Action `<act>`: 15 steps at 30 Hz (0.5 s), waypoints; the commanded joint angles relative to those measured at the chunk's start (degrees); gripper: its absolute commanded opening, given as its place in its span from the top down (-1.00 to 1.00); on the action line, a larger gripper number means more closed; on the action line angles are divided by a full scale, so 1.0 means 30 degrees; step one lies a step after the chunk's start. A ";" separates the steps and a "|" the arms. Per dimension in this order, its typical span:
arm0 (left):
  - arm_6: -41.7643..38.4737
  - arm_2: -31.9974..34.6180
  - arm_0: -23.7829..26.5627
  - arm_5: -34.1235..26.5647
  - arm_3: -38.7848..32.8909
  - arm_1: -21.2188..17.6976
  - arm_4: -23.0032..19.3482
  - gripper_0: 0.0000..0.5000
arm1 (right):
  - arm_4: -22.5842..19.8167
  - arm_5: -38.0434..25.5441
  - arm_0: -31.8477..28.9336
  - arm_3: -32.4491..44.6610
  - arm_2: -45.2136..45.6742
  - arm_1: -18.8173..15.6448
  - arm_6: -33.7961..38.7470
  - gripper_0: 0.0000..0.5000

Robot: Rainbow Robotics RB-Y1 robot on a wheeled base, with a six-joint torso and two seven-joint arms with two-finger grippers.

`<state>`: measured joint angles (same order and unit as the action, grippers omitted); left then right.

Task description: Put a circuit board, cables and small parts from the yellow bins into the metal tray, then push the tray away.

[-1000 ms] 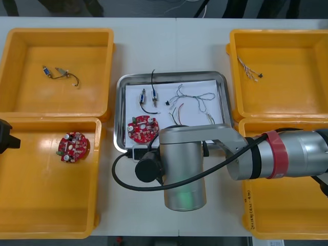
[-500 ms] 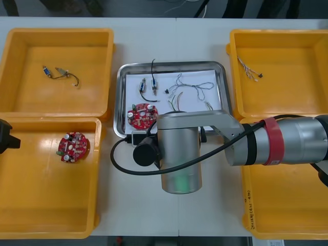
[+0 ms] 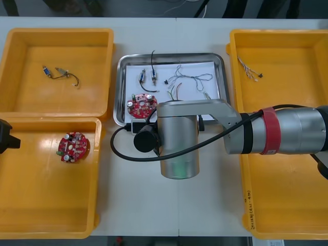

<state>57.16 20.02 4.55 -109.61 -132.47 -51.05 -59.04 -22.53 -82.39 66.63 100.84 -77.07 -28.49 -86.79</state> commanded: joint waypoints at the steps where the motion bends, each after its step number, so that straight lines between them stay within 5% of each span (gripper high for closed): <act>1: 0.1192 0.0504 -0.0315 -0.0130 -0.0463 -0.0795 0.0081 -1.00 | 0.0011 0.0568 0.1200 -0.0449 -0.0180 -0.0113 0.0513 0.90; 15: 0.1192 0.0504 -0.0315 -0.0130 -0.0463 -0.0795 0.0081 -1.00 | 0.0011 0.1915 0.2547 -0.2090 -0.0941 -0.0113 0.0484 0.98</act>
<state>57.16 20.02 4.55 -109.61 -132.47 -51.05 -59.04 -22.54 -77.61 70.81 95.05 -79.24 -28.49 -86.79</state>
